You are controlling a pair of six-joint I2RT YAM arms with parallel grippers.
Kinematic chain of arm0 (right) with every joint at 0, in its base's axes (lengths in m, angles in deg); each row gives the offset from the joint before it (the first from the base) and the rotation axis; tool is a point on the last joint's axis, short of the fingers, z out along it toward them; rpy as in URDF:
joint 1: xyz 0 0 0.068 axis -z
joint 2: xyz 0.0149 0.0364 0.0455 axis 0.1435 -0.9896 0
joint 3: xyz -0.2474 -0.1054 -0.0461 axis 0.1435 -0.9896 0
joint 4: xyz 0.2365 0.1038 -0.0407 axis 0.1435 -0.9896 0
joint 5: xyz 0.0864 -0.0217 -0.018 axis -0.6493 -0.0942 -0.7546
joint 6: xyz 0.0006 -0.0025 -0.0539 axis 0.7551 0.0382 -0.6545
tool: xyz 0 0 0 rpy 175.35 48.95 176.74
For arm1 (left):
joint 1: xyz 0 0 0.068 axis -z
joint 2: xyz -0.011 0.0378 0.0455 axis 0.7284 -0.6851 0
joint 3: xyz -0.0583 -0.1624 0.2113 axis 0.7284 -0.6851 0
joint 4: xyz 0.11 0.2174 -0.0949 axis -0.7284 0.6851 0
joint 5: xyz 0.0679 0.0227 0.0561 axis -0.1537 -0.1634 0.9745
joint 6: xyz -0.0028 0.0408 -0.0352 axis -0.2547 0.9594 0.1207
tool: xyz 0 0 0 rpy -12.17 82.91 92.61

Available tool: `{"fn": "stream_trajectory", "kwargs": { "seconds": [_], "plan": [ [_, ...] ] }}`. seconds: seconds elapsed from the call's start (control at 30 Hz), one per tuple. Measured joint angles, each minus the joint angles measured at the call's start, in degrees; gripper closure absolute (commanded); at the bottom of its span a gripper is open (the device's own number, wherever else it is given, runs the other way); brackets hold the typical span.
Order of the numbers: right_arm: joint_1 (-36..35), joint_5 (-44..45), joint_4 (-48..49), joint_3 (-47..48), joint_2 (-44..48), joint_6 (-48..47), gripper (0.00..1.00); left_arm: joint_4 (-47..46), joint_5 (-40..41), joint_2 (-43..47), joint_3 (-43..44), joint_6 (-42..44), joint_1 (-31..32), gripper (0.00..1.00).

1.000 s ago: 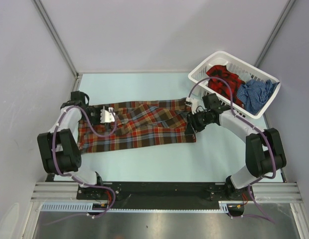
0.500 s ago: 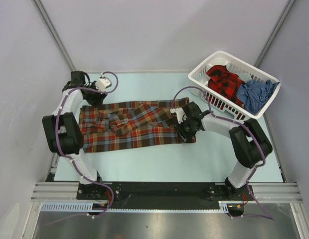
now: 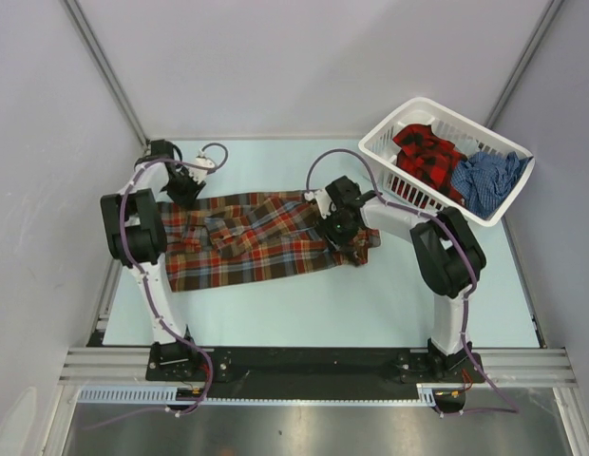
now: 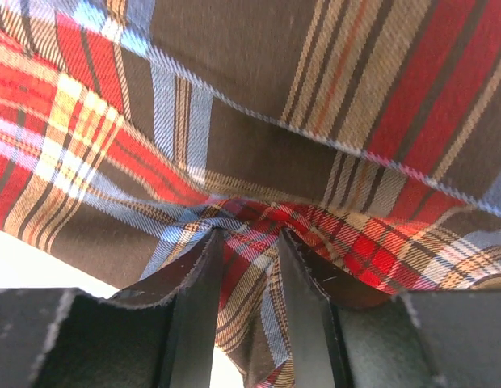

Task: Fold and stack the long sleeve shirts
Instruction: Fold the shirt

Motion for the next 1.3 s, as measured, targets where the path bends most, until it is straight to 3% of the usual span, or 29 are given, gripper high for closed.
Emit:
{"fn": "stream_trajectory", "kwargs": {
  "seconds": [0.07, 0.2, 0.43, 0.53, 0.57, 0.63, 0.73, 0.83, 1.1, 1.3],
  "plan": [
    [0.0, 0.6, -1.2, 2.5, -1.7, -1.3, 0.6, 0.8, 0.0, -0.6, -0.6, 1.0, -0.6, 0.91],
    [0.0, 2.2, -2.6, 8.0, -5.4, -4.1, 0.59, 0.3, -0.7, 0.3, -2.6, 2.7, -2.8, 1.0],
    [0.0, 5.6, -6.4, 28.6, -18.4, -10.7, 0.58, -2.1, -2.3, 4.7, -9.8, 5.0, -9.9, 0.99],
    [0.1, 8.3, -5.7, 42.2, -26.9, -13.6, 0.53, -4.4, -2.4, 9.2, -16.7, 6.5, -13.3, 0.89],
    [0.2, 9.2, -5.7, 46.0, -29.1, -14.4, 0.52, -4.6, -2.1, 11.5, -19.9, 6.9, -14.2, 0.81],
    [0.4, 10.1, -5.1, 50.8, -32.0, -15.4, 0.48, -4.7, -1.9, 14.9, -24.4, 7.1, -15.2, 0.79],
    [1.2, 9.9, -4.7, 50.0, -31.3, -15.6, 0.43, -3.2, -1.8, 18.4, -28.6, 6.2, -15.5, 0.76],
    [2.5, 7.7, -4.5, 42.8, -26.1, -13.6, 0.41, -1.6, -2.6, 19.1, -29.0, 4.0, -15.7, 0.74],
    [8.2, -4.1, -2.6, 24.5, -6.7, 2.7, 0.4, 1.4, -5.4, 19.3, -27.2, -0.2, -16.0, 0.62],
    [9.2, -9.8, 1.7, 17.2, -6.1, 14.6, 0.4, 1.5, -7.3, 21.6, -26.9, -1.4, -16.0, 0.6]
  ]
}}
